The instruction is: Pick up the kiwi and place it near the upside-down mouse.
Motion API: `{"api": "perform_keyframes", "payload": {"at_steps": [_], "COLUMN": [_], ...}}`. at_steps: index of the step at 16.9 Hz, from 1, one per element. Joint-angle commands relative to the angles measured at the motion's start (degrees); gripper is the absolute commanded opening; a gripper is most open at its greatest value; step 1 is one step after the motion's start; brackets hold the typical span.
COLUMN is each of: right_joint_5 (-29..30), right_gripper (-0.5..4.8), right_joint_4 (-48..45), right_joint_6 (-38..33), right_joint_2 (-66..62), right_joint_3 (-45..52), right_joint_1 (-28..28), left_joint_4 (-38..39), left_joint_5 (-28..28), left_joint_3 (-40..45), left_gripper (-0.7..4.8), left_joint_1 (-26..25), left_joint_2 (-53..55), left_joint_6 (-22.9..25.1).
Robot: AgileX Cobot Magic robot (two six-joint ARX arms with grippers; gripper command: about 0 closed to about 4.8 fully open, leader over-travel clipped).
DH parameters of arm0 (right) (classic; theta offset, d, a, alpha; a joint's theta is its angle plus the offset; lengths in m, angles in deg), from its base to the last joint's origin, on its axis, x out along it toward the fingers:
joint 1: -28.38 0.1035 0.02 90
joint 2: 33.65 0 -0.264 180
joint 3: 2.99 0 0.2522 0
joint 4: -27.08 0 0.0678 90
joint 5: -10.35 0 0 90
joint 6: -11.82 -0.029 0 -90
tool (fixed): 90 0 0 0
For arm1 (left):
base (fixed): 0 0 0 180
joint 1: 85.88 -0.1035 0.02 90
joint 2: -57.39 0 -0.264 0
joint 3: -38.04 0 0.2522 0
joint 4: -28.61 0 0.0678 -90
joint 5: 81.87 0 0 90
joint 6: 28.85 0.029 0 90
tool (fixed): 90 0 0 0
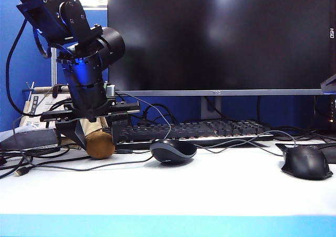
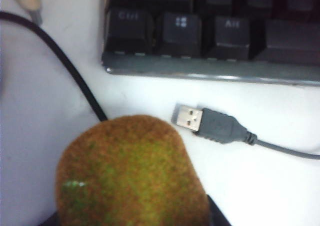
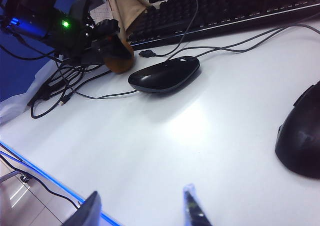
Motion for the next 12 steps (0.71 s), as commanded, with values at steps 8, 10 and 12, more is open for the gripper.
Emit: {"api": "perform_keyframes", "payload": {"at_steps": [8,10,12], "right_joint_5": [-0.52,-3.13,-3.74], "right_gripper": [2.11,2.11,2.11], "right_joint_4": [0.2,-0.5,-3.1], "right_joint_6": [0.26,0.24,0.24], "right_joint_2": [0.07,0.07,0.07], "right_joint_3": [0.15,0.15,0.15], "right_joint_1": [0.07,0.04,0.04], "left_joint_4": [-0.24,0.04,1.7], "left_joint_5": [2.45,6.99,10.51], "left_joint_3": [-0.28,-0.22,-0.07], "left_gripper": [-0.05,-0.04,-0.05], "left_joint_1": [0.04,0.09,1.51], "left_joint_2": [-3.63,-7.15,-10.12], "left_joint_6": [6.54,7.08,11.56]}}
